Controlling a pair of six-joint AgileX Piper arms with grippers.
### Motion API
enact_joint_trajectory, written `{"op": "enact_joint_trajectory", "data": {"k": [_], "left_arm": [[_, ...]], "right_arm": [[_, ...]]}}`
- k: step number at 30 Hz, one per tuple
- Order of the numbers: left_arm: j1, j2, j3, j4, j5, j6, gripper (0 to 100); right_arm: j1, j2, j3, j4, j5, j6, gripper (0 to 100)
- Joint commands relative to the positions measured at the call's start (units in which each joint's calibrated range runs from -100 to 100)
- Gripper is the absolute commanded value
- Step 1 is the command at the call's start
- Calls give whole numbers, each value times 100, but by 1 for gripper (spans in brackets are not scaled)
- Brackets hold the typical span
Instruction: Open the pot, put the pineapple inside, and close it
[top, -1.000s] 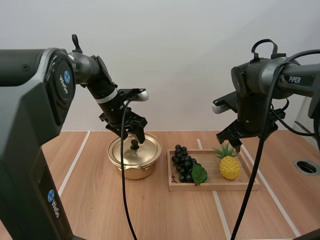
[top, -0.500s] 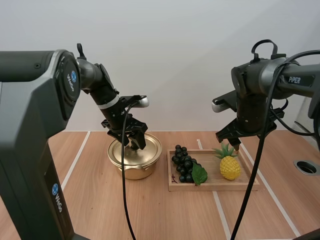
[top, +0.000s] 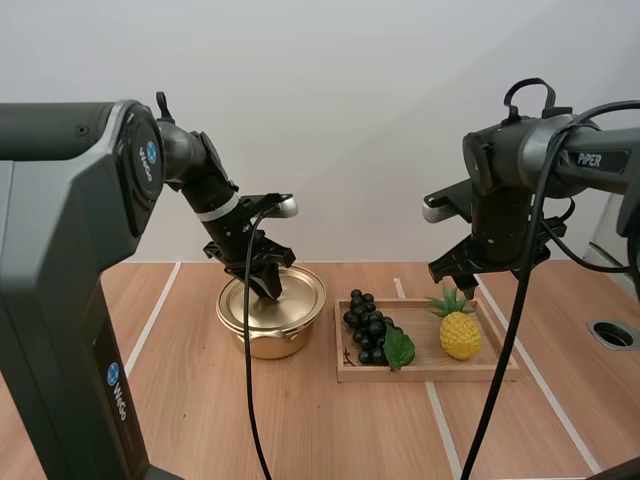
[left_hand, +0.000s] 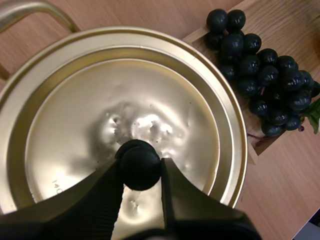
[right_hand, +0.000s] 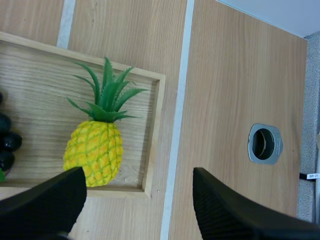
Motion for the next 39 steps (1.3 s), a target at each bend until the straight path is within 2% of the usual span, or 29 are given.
{"op": "enact_joint_trajectory", "data": {"k": [1,13,24,31,39], "left_arm": [[-7,26,7,-182,-59,71,1],[-7,-175,-16,-316,-113,224,0],[-7,-1657,-16,-316,-921,364,0],[-7,-2626,-16,-305,-1142,480,0],[-7,-3469,-16,-228,-1443,586,0]], "right_arm": [[-22,-60,19,35,-55,-6,100],[-22,-60,19,139,-123,-6,100],[-22,-60,19,771,-360,-6,100],[-22,-44,19,874,-508,-6,100],[-257,255,148,1034,-897,-6,100]]}}
